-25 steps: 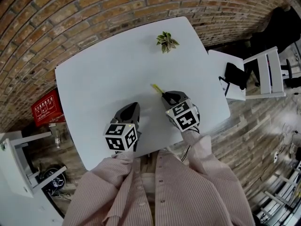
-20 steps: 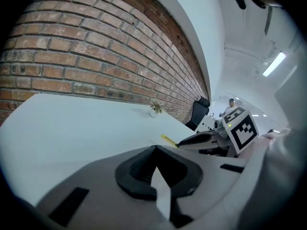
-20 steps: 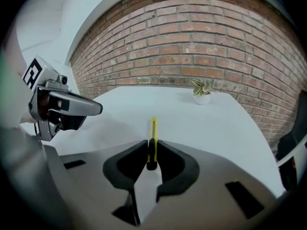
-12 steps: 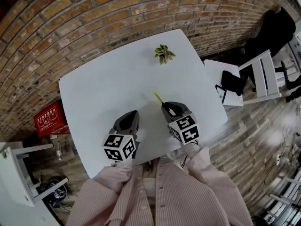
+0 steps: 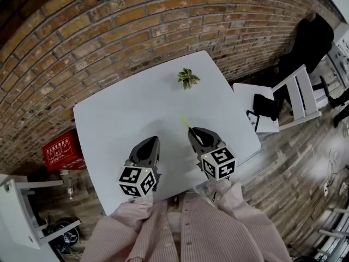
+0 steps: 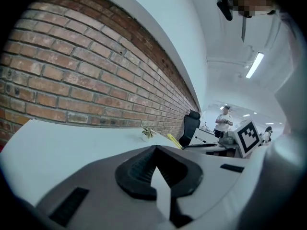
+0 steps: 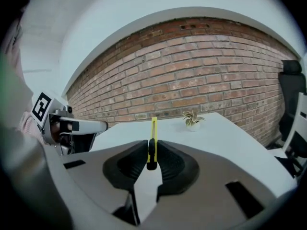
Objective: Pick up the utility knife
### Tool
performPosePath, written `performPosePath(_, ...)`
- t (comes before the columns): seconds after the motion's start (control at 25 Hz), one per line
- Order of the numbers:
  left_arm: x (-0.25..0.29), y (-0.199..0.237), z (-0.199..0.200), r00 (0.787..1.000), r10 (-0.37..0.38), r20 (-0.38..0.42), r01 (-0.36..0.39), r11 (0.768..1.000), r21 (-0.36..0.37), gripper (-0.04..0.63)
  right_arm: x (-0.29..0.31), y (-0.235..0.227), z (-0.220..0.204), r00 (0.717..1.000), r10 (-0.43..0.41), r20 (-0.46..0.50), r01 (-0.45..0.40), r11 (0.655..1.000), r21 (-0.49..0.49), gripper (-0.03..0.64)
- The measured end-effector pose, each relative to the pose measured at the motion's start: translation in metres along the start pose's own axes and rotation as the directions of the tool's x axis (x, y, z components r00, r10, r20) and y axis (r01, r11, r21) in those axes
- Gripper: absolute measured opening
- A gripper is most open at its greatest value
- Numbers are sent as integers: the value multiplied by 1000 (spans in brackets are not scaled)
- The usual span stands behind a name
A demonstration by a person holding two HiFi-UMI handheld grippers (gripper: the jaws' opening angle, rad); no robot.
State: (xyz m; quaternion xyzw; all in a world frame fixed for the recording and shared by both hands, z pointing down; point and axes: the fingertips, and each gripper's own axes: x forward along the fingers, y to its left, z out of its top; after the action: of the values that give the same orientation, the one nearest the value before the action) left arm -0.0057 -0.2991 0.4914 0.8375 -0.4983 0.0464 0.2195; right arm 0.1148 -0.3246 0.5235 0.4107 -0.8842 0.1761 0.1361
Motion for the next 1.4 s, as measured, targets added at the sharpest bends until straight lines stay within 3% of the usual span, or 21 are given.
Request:
performPosePath(0.36,-15,-6,38,996,13,85,-20,997,77,-8,-31,-4,32,988,-45,150,36,997,62,64)
performPosePath(0.76,-31,-12,78,986,11,165,-35,989,146,-8,-72,-14,74,948,-109,299,81,991,102,64)
performPosePath(1.4,-62,-12,127,965,29,262,-90,970,224,-8,-130,-28,125,885,-150,441,135,989,65,64)
